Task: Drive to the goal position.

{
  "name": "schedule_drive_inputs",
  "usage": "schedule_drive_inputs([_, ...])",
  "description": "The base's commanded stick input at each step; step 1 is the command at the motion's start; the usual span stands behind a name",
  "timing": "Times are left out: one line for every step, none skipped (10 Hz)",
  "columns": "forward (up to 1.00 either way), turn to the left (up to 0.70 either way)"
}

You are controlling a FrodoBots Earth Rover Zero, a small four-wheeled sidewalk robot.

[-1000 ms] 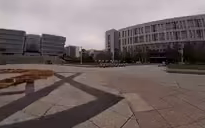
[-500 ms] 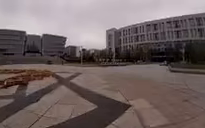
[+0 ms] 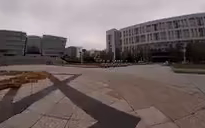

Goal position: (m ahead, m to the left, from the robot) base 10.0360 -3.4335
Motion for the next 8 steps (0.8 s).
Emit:
schedule_drive_inputs([0.70,0.00])
schedule_drive_inputs([0.70,0.00])
schedule_drive_inputs([0.70,0.00])
schedule_drive_inputs([0.70,0.00])
schedule_drive_inputs([0.70,0.00])
schedule_drive_inputs([0.70,0.00])
schedule_drive_inputs([0.70,0.00])
schedule_drive_inputs([0.70,0.00])
